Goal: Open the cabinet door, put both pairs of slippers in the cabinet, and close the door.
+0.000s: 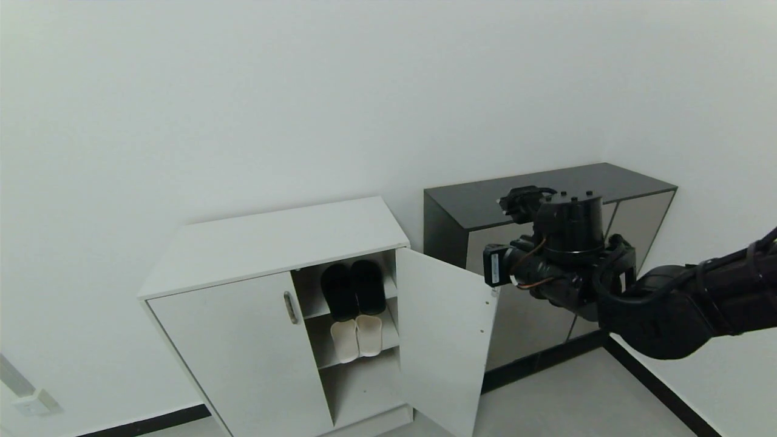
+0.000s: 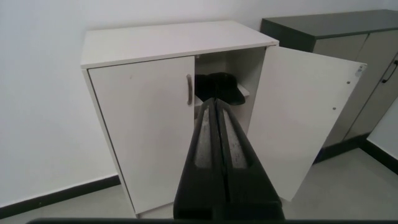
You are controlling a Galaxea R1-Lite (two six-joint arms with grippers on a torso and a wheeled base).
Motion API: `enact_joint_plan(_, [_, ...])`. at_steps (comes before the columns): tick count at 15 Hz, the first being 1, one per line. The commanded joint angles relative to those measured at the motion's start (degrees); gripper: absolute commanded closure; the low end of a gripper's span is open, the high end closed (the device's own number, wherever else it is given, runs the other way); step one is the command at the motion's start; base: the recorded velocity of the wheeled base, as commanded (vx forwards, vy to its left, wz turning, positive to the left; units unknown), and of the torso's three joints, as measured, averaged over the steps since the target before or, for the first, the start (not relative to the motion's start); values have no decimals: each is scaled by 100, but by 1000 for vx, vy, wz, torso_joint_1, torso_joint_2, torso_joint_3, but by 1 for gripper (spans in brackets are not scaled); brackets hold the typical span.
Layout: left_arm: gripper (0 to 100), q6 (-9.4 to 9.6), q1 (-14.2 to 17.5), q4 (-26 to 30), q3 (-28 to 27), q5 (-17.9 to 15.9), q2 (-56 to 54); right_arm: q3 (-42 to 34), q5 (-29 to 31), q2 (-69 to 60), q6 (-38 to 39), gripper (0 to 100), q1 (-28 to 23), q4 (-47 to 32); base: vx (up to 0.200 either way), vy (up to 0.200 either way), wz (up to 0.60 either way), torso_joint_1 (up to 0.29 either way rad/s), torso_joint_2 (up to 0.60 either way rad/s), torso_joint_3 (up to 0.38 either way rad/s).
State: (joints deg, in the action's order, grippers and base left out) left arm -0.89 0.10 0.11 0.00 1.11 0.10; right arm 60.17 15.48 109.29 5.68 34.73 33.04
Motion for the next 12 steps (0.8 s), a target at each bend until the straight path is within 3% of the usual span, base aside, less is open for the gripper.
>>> enact_joint_plan(1, [100, -8, -1, -2, 0, 3, -1, 416, -54, 277, 38, 100, -327, -148, 0, 0, 0, 0, 0, 0])
enact_joint_plan(12, [100, -8, -1, 7, 0, 3, -1, 1242, -458, 1349, 214, 100, -836, -131, 0, 0, 0, 0, 0, 0])
